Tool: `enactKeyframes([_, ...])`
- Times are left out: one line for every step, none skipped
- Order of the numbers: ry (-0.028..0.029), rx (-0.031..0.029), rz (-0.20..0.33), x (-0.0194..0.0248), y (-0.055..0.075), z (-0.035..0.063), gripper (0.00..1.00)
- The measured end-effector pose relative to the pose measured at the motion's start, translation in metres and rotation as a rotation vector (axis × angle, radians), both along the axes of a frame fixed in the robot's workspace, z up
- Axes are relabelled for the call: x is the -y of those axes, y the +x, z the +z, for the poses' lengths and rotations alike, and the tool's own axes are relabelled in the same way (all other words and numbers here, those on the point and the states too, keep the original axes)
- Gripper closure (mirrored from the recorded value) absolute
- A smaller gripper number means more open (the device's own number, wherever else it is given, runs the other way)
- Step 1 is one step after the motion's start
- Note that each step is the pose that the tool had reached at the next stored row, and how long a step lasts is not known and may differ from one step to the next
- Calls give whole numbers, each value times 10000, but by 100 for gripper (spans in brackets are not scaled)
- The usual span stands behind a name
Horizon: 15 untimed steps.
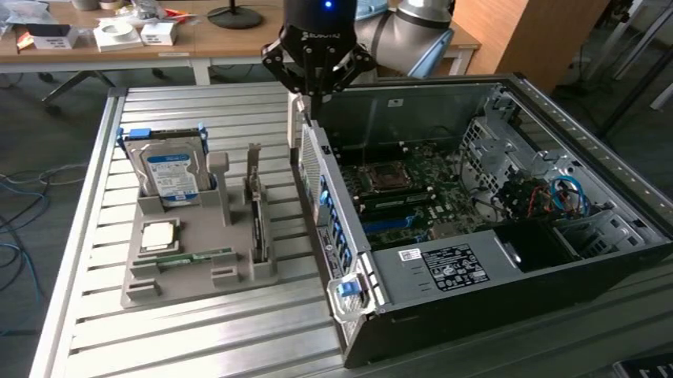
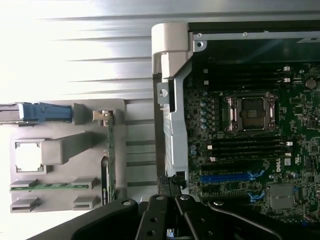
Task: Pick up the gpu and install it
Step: 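Reach for the gpu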
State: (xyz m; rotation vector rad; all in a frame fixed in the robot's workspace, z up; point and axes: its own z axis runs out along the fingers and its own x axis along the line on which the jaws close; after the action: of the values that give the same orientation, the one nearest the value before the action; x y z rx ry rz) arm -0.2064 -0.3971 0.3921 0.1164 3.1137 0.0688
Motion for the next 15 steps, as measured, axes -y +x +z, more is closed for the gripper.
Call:
enactKeyframes([0,0,0,0,-23,0,89])
enactKeyframes([0,0,-1,0,-49,-1,89])
enactKeyframes([0,0,-2,-1,-73,-1,89])
enactKeyframes([0,0,-2,-1,-97,-2,89])
enactKeyframes([0,0,-1,-2,-121,-2,89])
enactKeyframes([0,0,-1,-2,-146,-3,89])
enactKeyframes([1,1,0,-2,-171,-3,89])
enactKeyframes([0,0,0,-3,-195,-4,89])
enactKeyframes([0,0,-1,-4,-217,-4,89])
enactKeyframes([0,0,-1,-5,-239,-5,89])
enactKeyframes([1,0,-2,-6,-260,-6,89])
enactKeyframes([0,0,-1,-6,-280,-6,89])
enactKeyframes([0,0,-2,-7,-300,-7,89])
enactKeyframes([0,1,-1,-7,-320,-8,89])
enactKeyframes([0,0,-1,-9,-342,-9,89])
